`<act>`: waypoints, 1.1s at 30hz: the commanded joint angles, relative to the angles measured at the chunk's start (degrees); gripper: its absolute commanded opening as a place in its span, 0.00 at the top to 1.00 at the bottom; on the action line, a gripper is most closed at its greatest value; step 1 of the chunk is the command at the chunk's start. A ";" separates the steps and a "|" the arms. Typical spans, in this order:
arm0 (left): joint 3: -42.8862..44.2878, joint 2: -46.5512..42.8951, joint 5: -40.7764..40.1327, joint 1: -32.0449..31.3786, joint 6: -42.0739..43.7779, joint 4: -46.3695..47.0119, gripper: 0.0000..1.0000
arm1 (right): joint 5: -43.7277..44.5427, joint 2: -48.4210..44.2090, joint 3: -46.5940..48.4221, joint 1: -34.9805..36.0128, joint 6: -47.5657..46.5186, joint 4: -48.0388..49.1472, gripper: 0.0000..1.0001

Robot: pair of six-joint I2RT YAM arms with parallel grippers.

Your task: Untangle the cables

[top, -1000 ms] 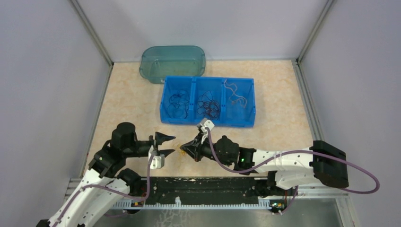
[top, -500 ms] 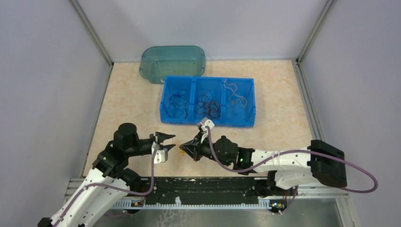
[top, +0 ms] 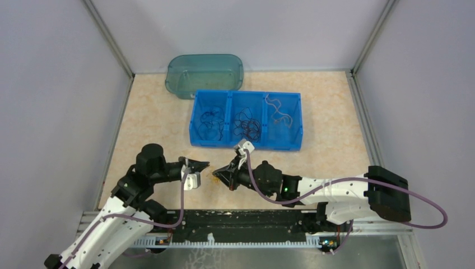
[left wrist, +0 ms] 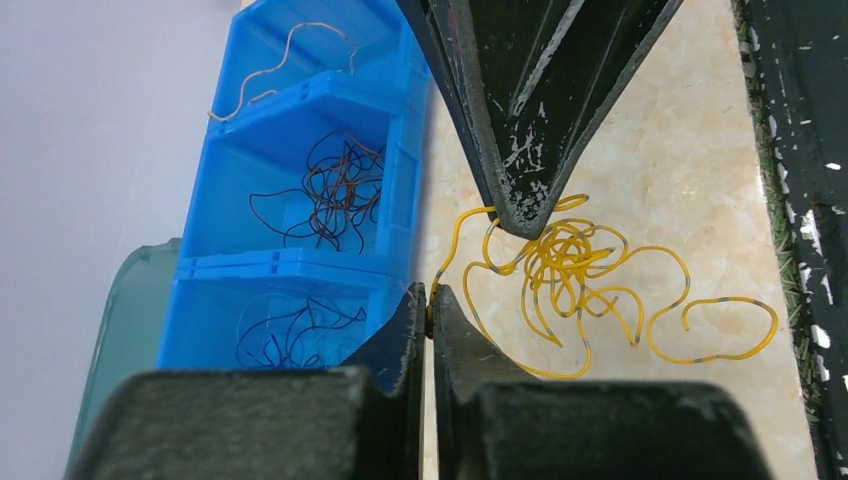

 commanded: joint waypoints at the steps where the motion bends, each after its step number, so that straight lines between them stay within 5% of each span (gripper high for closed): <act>1: 3.29 0.88 3.28 -0.45 1.10 -0.52 0.99 | 1.16 -1.18 1.70 0.73 0.00 2.49 1.00; 4: 5.46 1.85 4.68 -0.45 2.66 -1.33 1.00 | 2.16 -2.29 0.48 0.76 -0.66 2.73 0.95; 11: 12.96 6.10 5.88 -0.54 0.83 -1.34 1.00 | 2.87 -7.00 -1.57 -0.61 -3.24 1.34 0.42; 15: 16.73 8.15 6.79 -0.86 -4.05 -0.63 1.00 | 2.97 -11.23 -0.91 -1.38 -6.20 0.06 0.30; 22: 22.13 11.07 9.51 -0.98 -13.68 -2.20 1.00 | 2.65 -16.62 4.48 -1.50 -14.19 -6.37 0.24; 33: 27.82 16.15 15.03 -0.98 -17.70 -12.59 1.00 | 2.28 -12.95 10.69 -1.50 -21.22 -7.81 0.32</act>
